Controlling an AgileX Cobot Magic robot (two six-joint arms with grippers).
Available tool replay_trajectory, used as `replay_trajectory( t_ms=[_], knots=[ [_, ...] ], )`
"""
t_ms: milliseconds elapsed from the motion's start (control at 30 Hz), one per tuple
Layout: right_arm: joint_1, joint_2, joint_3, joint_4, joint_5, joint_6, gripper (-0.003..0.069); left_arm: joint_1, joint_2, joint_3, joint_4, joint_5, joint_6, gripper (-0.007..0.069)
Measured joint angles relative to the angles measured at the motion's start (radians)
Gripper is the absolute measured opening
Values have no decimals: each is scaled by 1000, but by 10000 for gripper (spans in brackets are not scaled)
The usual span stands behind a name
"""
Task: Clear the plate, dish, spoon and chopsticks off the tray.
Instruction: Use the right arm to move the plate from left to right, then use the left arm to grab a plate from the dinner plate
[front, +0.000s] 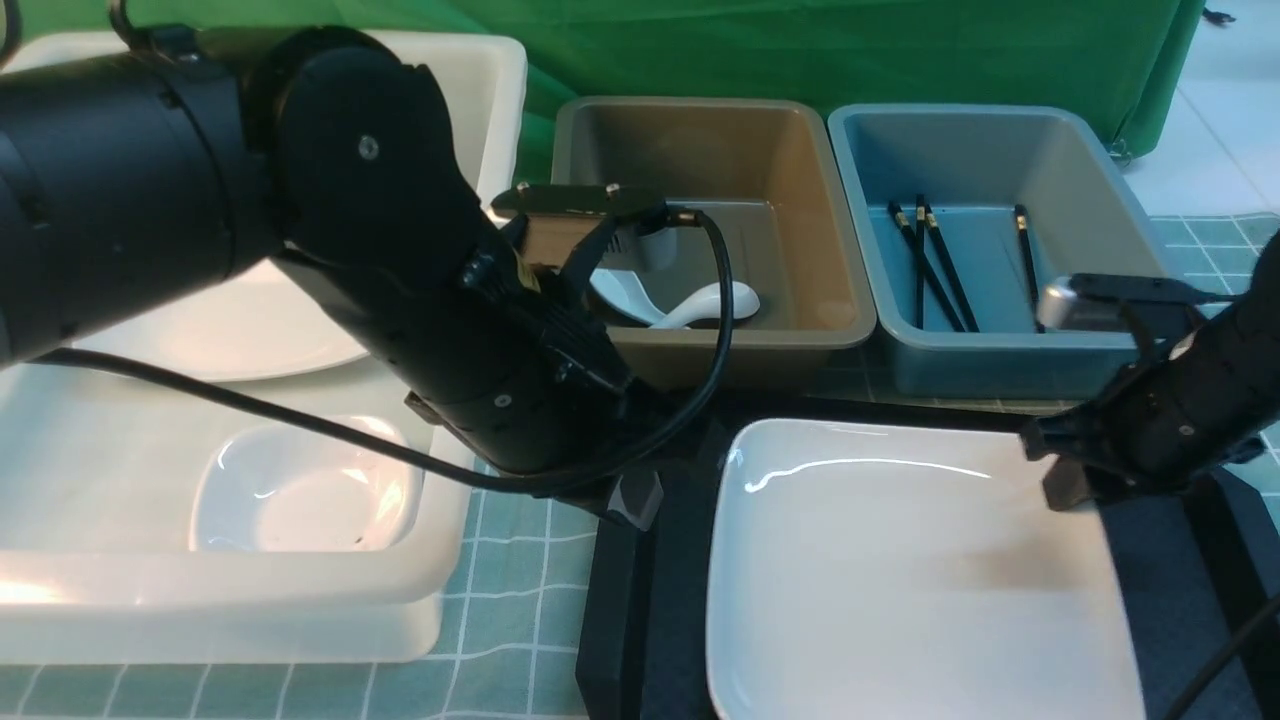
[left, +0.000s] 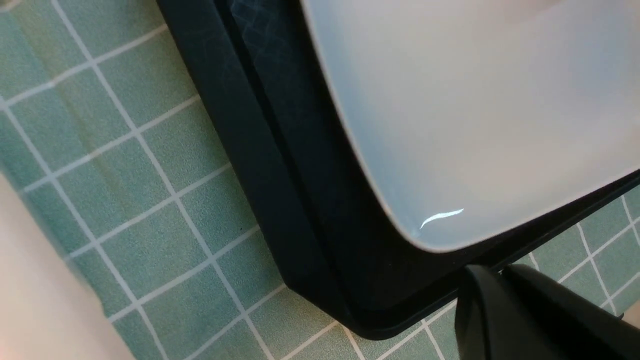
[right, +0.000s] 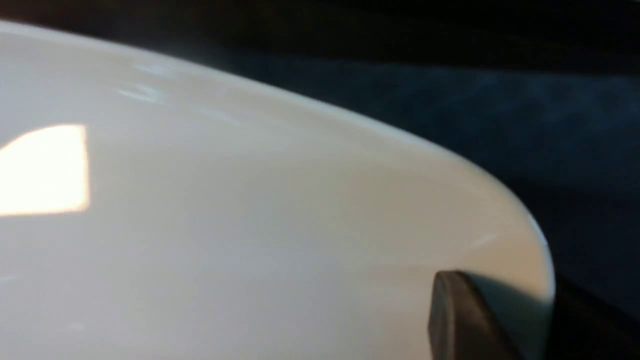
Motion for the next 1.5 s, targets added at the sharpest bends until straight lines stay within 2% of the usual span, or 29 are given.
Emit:
replay_trajectory(
  t_ms=[167,200,333,400,500,600,667,800,933,1100,1267,1500],
  knots=[
    [-53,0,0,-26,2,57,206,0,6,0,-45,-35,-5,13],
    [-55,0,0,-35,2,69,241,-5,14,0,-57,-40,-5,13],
    [-58,-5,0,-50,57,77,498,-52,62,-1,-68,-43,-31,13],
    [-58,-29,0,-62,106,76,560,-80,98,-1,-74,-50,-69,13],
    [-58,-96,0,-63,162,76,529,-110,145,-1,-76,-80,-116,28],
    [-59,-193,0,-63,189,85,446,-121,181,-1,-76,-125,-133,72],
    [-59,-259,0,-63,193,90,386,-122,208,-1,-80,-161,-154,118],
    [-59,-376,0,-63,192,91,322,-122,257,-1,-80,-221,-225,244],
    [-59,-479,0,-63,186,92,309,-122,312,-1,-80,-268,-274,401],
    [-59,-511,0,-63,185,92,305,-122,368,-1,-82,-269,-282,520],
    [-59,-511,0,-63,185,92,305,-123,406,-2,-103,-291,-283,533],
    [-59,-512,0,-63,184,92,305,-132,425,-2,-152,-332,-259,468]
  ],
)
